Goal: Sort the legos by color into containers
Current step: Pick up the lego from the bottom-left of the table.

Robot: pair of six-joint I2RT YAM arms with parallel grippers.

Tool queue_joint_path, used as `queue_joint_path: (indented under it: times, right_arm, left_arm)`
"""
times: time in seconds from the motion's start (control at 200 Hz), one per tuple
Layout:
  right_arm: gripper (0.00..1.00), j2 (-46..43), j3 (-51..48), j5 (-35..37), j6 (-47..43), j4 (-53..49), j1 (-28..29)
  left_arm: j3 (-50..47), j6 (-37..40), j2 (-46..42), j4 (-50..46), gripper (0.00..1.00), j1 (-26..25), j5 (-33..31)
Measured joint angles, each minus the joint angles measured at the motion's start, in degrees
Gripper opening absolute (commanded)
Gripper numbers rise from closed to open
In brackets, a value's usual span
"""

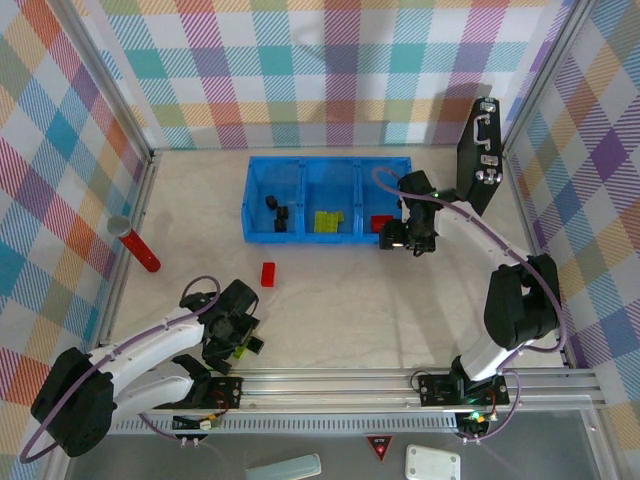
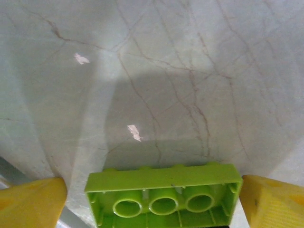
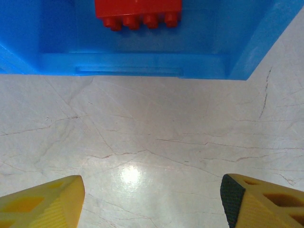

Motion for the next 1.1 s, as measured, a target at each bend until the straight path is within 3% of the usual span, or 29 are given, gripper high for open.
queue_joint_path:
  times: [0.275, 0.75, 0.95, 1.1]
  right_arm:
    - [0.77, -0.24, -0.20, 0.11, 0.00, -0.15, 0.00]
    - [0.77, -0.24, -0.22, 0.22, -0.02, -0.42, 0.00]
    - [0.77, -0.57, -0.22, 1.49, -0.02, -1.33, 0.00]
    - [0.77, -1.88, -0.22, 2.51, -0.02, -1.90, 0.00]
  left_arm:
    - [-0.94, -0.07, -2.95, -1.81, 0.70, 0.90, 0.22]
    - [-0.85, 3.32, -4.13, -2.38, 0.62, 4.70, 2.21]
    - [3.69, 11.52, -2.73, -1.05, 0.63, 9.97, 1.49]
    - [10.54, 22.93, 2.16, -0.20, 0.60, 13.07, 2.05]
